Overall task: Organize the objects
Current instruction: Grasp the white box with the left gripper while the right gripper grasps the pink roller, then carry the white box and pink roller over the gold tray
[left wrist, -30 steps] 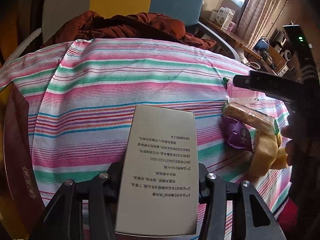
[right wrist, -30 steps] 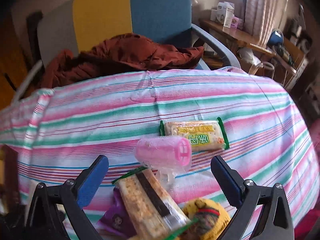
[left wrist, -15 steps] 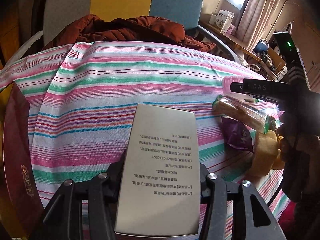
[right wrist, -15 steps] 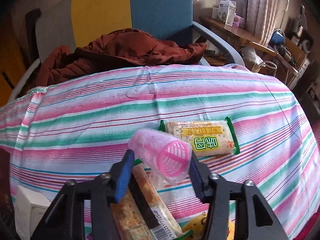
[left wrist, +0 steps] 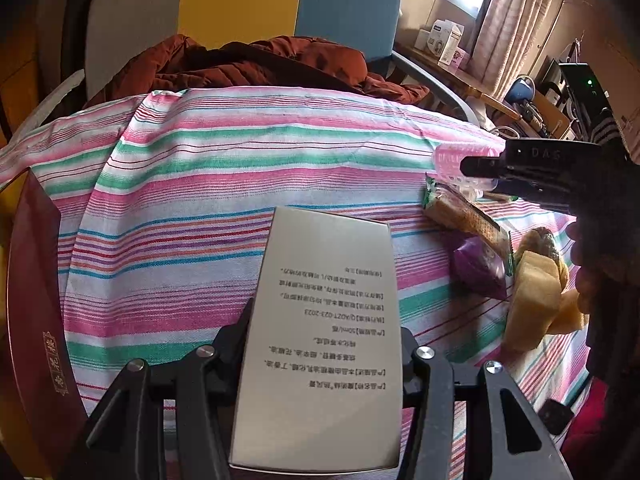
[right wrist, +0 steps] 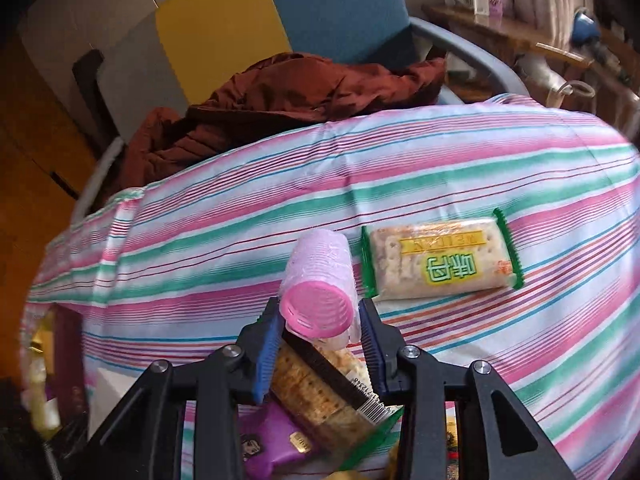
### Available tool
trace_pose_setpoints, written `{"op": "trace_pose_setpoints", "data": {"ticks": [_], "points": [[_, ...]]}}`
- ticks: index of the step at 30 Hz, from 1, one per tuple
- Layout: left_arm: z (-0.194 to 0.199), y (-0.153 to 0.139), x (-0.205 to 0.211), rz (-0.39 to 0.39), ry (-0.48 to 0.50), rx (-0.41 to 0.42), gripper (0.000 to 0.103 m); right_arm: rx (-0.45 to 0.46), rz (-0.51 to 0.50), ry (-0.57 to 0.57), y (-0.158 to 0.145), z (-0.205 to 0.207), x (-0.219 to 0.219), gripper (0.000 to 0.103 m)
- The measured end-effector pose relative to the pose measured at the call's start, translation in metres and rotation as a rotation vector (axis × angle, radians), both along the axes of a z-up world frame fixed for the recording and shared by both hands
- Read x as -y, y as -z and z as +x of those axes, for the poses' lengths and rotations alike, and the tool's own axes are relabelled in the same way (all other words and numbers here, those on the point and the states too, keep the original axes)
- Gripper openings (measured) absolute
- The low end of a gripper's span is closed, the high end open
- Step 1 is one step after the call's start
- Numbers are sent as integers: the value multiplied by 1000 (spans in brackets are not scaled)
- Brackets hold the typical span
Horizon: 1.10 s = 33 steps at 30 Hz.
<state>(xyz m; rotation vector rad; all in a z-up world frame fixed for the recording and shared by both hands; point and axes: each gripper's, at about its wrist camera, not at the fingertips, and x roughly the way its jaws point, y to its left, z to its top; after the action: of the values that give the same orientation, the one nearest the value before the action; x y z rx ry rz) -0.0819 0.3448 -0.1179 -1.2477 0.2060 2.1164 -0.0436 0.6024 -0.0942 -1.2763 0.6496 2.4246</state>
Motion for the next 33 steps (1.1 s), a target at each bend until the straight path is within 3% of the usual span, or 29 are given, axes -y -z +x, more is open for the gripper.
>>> {"op": "trace_pose_setpoints", "data": {"ticks": [1, 3, 12, 14, 15, 16, 21, 27, 33], "points": [[0, 0, 0, 1, -1, 2, 53, 4, 3, 3, 0, 0, -1, 72], [0, 0, 0, 3, -2, 5, 53, -11, 6, 0, -1, -1, 1, 93], [-4, -1, 4, 28, 3, 29, 54, 32, 243, 12, -5, -21, 11, 93], [-4, -1, 4, 32, 5, 29, 53, 40, 254, 12, -5, -24, 9, 77], [-4, -1, 4, 31, 6, 27, 53, 50, 245, 3, -2, -26, 8, 42], [-3, -1, 4, 29, 5, 24, 53, 53, 229, -10, 0, -27, 8, 38], [-4, -1, 3, 25, 1, 28, 53, 18, 209, -16, -11, -21, 15, 37], [-5, -5, 4, 19, 0, 25, 53, -136, 130, 12, -54, 0, 17, 37], [3, -32, 22, 57, -12, -12, 53, -210, 62, -26, -78, 19, 41, 37]]}}
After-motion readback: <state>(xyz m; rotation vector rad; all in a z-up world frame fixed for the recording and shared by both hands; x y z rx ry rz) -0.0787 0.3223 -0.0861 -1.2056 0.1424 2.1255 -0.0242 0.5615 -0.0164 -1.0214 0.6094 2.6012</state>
